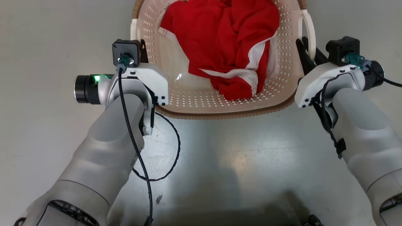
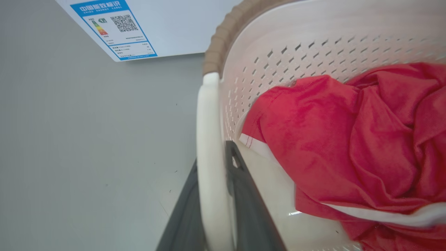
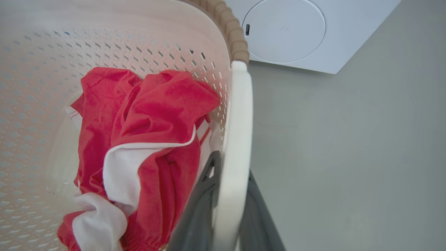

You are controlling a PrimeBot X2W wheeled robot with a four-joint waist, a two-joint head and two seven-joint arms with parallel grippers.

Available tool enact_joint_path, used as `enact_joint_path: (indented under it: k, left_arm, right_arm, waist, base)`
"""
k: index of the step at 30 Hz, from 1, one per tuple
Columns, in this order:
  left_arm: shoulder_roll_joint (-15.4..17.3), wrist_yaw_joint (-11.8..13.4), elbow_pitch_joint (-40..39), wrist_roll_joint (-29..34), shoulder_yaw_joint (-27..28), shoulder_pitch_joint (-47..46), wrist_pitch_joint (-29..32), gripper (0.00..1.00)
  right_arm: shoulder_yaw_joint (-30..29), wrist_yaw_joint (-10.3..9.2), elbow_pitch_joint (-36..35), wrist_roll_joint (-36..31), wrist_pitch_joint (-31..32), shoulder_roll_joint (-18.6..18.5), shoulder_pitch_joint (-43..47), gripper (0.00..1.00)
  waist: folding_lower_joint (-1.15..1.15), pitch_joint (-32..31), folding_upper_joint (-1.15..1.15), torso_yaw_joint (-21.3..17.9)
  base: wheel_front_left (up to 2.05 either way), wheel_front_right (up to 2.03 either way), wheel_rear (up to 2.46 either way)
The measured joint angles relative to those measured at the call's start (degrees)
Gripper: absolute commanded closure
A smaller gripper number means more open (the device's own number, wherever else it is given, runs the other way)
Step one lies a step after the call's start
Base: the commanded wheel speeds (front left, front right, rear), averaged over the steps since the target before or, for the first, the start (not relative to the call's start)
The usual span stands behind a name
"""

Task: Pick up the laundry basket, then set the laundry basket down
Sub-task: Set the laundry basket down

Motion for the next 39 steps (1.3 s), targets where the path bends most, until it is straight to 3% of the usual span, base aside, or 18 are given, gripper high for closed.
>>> enact_joint_path:
  k: [14,38,39]
  left_arm:
    - [-0.70,-2.29,0.20,9.99,8.59,-0.96,-0.26,1.00]
    - [-1.78,-4.99,3.16,15.82,14.52,-2.03,-0.43,1.00]
    - [-1.83,-5.16,3.28,16.10,14.61,-2.03,-0.42,1.00]
  right_arm:
    - [-8.22,-0.03,-4.54,-7.13,0.01,1.20,0.23,1.00]
    - [-12.34,-0.03,-4.25,-10.28,0.01,3.08,0.31,1.00]
    - [-12.82,-0.03,-3.87,-10.28,0.01,3.19,0.31,0.82]
  waist:
    - [0.00,5.21,0.00,-0.93]
    - [0.00,6.90,0.00,-1.84]
    - [0.00,6.94,0.00,-1.86]
  base:
    - [0.00,0.00,0.00]
    - [0.00,0.00,0.00]
    - [0.00,0.00,0.00]
